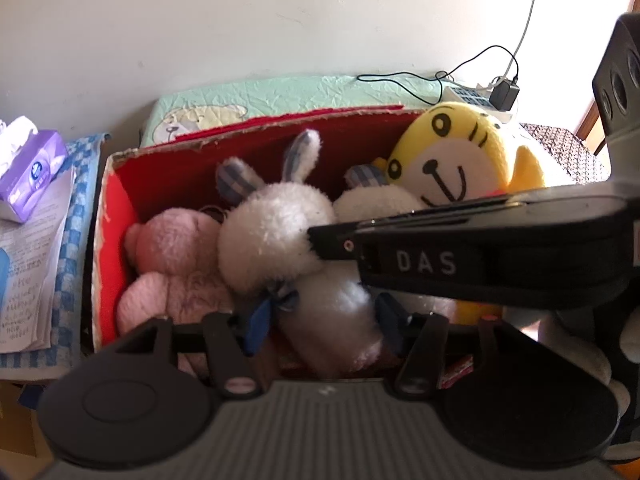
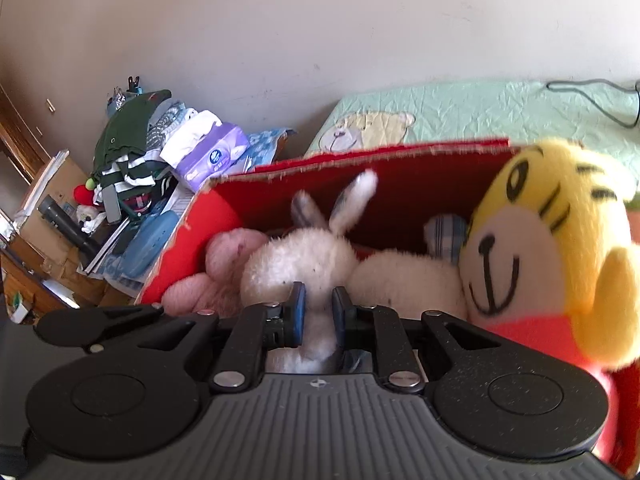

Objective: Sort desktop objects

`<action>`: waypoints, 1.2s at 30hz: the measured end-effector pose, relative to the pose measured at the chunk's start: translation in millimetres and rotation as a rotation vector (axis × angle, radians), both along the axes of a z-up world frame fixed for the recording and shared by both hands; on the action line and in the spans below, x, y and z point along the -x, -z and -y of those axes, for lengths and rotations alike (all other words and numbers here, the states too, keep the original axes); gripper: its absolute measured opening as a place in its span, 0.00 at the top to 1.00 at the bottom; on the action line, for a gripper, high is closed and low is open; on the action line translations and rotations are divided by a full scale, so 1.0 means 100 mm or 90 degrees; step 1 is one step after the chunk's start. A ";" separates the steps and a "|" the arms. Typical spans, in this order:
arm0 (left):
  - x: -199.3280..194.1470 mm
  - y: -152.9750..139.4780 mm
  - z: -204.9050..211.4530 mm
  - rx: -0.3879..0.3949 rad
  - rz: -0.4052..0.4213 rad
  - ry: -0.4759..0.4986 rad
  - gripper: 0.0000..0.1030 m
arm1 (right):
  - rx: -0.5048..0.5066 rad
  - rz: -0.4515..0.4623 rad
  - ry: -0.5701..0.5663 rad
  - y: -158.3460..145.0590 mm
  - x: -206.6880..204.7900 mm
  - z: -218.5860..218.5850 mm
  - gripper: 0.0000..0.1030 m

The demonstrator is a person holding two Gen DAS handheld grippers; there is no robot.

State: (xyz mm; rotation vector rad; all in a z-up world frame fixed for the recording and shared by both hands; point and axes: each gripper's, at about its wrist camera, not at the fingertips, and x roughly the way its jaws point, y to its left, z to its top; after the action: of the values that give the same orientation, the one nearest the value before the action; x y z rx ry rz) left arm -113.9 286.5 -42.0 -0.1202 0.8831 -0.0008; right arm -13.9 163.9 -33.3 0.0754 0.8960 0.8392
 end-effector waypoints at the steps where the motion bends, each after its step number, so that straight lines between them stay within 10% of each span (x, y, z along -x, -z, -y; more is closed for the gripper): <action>1: -0.01 0.00 0.00 -0.001 0.000 -0.001 0.43 | -0.005 -0.004 0.002 0.01 -0.02 0.01 0.85; 16: 0.00 -0.09 0.01 -0.044 -0.017 -0.063 0.17 | -0.067 -0.022 0.064 -0.09 0.03 0.31 0.78; 36: 0.15 -0.21 0.17 -0.093 -0.042 -0.130 0.11 | -0.054 0.019 0.114 -0.18 0.32 0.60 0.74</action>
State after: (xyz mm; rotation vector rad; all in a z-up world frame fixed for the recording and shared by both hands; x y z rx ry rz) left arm -129.2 269.3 -20.8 -0.0734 0.9304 0.2597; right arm -45.8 103.6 -15.5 0.2129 0.8125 0.7089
